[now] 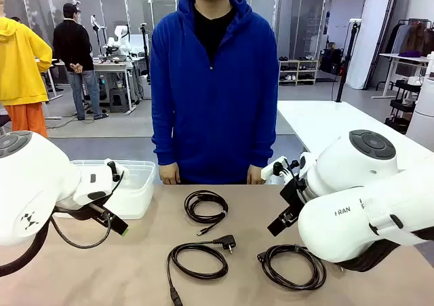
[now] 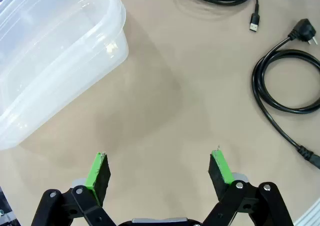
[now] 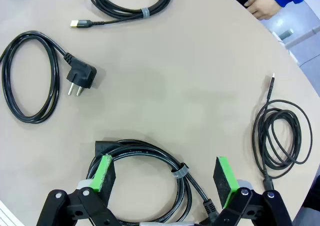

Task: Organize and store the cables.
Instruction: Place the Power Cable into the Organizing box.

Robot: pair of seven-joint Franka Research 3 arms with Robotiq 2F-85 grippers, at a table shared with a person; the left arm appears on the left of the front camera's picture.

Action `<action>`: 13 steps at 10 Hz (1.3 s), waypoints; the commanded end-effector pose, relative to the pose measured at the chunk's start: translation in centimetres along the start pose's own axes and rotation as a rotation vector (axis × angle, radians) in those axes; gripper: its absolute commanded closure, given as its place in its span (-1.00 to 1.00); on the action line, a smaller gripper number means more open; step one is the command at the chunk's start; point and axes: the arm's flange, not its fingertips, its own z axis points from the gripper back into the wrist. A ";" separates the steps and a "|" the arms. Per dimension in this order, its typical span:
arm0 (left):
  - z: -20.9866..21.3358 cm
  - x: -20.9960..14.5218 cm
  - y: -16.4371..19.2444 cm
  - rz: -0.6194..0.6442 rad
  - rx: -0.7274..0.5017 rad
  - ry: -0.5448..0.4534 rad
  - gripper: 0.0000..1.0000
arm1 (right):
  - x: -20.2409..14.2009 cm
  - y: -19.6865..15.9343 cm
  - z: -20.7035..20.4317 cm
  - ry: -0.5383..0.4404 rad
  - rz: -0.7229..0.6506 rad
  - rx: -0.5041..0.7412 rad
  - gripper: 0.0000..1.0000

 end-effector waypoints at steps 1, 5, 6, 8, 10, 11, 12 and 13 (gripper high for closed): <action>0.0 0.0 0.0 0.000 0.000 0.000 -1.00 | 0.0 0.0 0.0 0.000 0.000 0.000 -1.00; 0.0 0.0 0.0 0.000 0.000 0.000 -1.00 | 0.0 0.0 0.0 0.000 0.000 0.000 -1.00; 0.0 0.0 0.0 0.000 0.000 0.000 -1.00 | 0.0 0.0 0.0 0.000 0.000 0.000 -1.00; 0.0 0.0 0.0 0.000 0.000 0.000 -1.00 | 0.0 0.0 0.0 0.000 0.000 0.000 -1.00; 0.0 0.0 0.0 0.000 0.000 0.000 -1.00 | 0.0 0.0 0.0 0.000 0.000 0.000 -1.00; 0.0 0.0 -0.1 -0.001 0.000 0.000 -1.00 | 0.0 0.0 0.0 0.000 0.000 0.000 -1.00; 1.9 0.7 0.4 -0.073 0.011 -0.029 -1.00 | 0.0 0.0 0.0 0.000 0.002 0.000 -1.00; 4.1 1.3 1.1 -0.077 0.033 -0.046 -1.00 | 0.3 -0.7 2.4 -0.042 0.010 0.026 -1.00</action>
